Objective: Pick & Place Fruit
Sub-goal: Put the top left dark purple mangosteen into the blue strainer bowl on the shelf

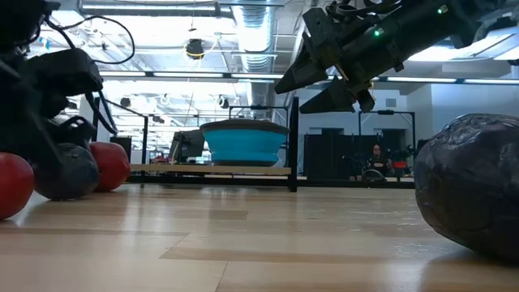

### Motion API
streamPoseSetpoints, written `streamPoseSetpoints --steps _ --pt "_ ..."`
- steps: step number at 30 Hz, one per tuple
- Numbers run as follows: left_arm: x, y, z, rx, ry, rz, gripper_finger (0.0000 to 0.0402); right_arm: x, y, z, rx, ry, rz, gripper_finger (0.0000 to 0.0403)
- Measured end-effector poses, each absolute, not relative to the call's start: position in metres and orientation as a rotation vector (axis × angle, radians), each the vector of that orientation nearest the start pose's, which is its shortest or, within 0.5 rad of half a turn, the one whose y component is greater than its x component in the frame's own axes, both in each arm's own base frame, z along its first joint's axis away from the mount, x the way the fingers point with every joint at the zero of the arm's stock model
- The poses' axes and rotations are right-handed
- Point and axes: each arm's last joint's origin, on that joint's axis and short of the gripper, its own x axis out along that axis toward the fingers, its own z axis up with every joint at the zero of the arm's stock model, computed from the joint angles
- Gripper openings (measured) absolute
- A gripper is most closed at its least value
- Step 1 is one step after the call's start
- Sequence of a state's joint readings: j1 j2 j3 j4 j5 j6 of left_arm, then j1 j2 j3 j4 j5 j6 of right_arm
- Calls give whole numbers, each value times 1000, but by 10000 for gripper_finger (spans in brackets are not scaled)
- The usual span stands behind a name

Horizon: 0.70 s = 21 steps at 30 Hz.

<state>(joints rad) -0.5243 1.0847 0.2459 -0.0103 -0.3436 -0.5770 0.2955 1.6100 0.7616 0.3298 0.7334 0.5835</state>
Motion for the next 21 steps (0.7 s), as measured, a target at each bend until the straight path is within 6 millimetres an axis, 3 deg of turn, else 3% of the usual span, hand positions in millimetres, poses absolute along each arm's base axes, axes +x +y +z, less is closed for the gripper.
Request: streamPoseSetpoints --steps 8,21 --pt "156 -79 110 -44 829 18 343 307 73 179 311 312 -542 333" --pt "157 -78 111 39 797 27 326 307 73 179 320 309 -545 333"
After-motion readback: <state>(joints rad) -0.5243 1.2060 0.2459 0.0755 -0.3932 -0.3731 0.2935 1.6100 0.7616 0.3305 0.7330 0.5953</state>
